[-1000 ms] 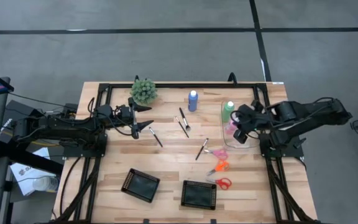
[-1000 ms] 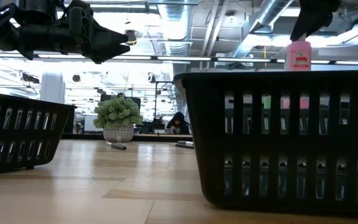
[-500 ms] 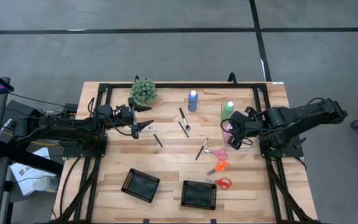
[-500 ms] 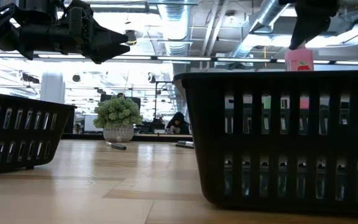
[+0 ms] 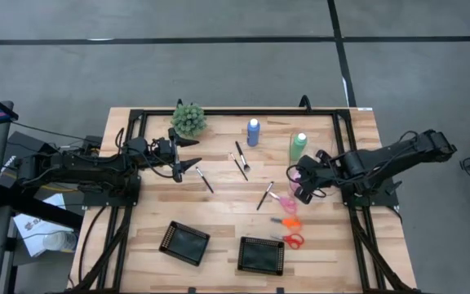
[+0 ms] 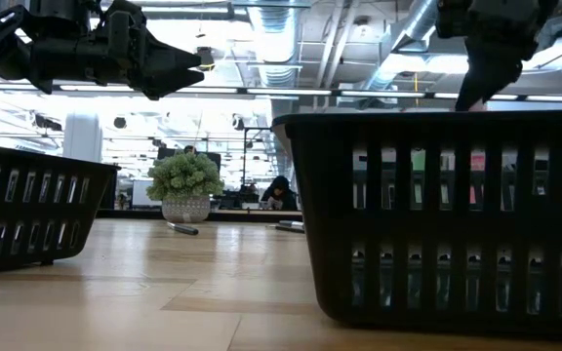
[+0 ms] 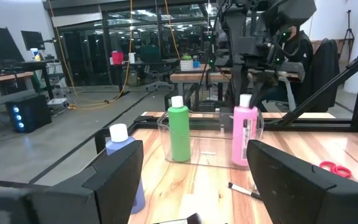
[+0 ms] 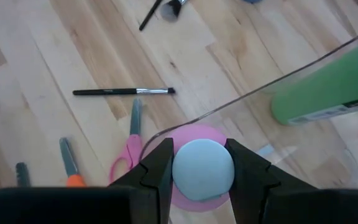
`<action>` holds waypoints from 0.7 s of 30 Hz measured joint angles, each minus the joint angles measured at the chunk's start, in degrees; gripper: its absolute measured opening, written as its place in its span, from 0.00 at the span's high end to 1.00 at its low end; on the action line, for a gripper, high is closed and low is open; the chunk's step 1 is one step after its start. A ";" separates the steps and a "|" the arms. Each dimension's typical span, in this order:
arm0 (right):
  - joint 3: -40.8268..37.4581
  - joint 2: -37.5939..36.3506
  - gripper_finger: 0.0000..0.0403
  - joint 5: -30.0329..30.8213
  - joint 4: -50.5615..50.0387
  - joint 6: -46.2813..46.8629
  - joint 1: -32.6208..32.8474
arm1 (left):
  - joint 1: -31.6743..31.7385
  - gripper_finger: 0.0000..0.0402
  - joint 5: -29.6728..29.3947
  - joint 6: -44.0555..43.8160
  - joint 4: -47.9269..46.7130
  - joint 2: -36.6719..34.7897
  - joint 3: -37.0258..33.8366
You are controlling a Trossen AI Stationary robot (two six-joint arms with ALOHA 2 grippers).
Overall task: Pick & Place Paint Supplies
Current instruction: Put the pink paint bottle into the transparent bin
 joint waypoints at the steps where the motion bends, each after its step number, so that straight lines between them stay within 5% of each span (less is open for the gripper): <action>1: -0.45 0.00 0.74 0.00 0.48 0.00 -0.02 | -0.01 0.30 0.02 0.00 0.00 -0.01 0.00; 14: -1.67 -0.02 0.73 0.39 1.58 0.42 -0.04 | -0.02 0.30 0.01 0.04 0.00 -0.01 0.00; 21: -1.82 0.09 0.49 0.17 1.68 0.46 -0.04 | -0.01 0.30 0.01 0.07 0.00 -0.01 0.00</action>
